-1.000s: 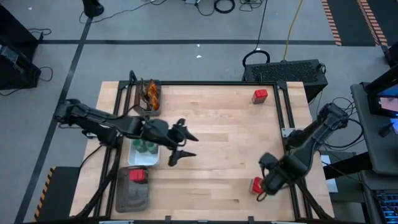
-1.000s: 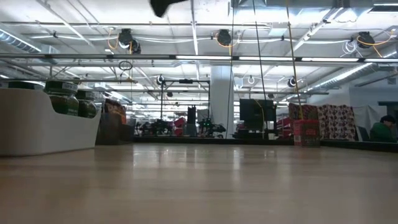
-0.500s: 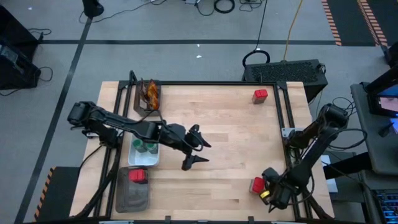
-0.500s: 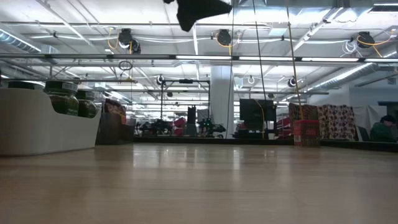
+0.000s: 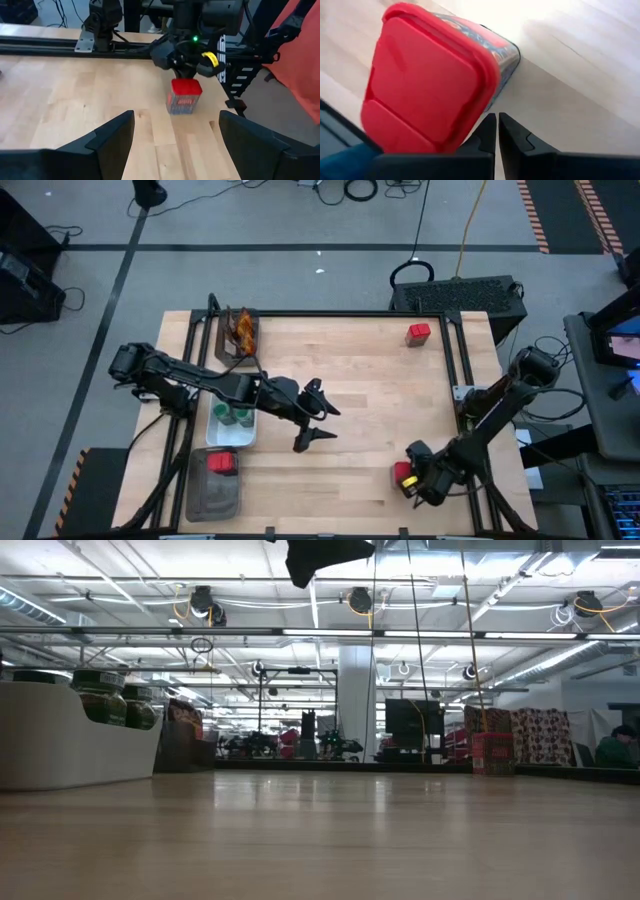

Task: Sort spices by type
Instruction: Put the bottom red seasoning can into the bottom left black bin

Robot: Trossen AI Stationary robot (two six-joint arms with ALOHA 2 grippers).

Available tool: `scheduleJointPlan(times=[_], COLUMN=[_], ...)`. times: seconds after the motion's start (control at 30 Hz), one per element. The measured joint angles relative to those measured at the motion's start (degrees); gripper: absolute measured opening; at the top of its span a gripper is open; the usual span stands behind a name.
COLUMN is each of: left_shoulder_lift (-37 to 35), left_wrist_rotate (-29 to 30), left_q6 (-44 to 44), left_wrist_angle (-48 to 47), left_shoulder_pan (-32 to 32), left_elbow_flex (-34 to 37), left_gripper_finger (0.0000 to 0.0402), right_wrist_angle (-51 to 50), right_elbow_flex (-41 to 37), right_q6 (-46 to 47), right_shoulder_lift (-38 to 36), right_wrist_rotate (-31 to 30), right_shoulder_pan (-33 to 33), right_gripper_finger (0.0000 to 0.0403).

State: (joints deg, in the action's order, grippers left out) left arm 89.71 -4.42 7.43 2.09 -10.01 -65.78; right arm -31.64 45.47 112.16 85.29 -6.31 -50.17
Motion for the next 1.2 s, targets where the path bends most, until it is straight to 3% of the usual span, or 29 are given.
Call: scheduleJointPlan(times=[0.3,0.7,0.97,1.2], left_shoulder_lift=[0.00,0.00,0.00,1.49], left_wrist_rotate=[0.61,-0.51,-2.78,-2.82], left_q6=[1.02,1.23,1.28,1.01], left_wrist_angle=[-7.74,-12.14,-12.08,-7.81], left_shoulder_pan=[-0.01,-1.04,-2.24,-4.27], left_elbow_flex=[0.00,0.00,0.02,0.04], left_gripper_finger=[0.0295,0.0295,0.0295,0.0295], right_wrist_angle=[13.00,40.33,33.95,25.82], right_elbow_flex=[0.00,0.04,0.04,0.07], right_q6=[-12.70,-30.60,-34.23,-31.42], right_shoulder_lift=[5.15,14.24,10.52,0.19], right_wrist_rotate=[-1.56,0.76,1.00,-9.69], right_shoulder_pan=[10.40,21.73,23.50,21.60], right_gripper_finger=[0.0000,0.0000,0.0000,0.0000])
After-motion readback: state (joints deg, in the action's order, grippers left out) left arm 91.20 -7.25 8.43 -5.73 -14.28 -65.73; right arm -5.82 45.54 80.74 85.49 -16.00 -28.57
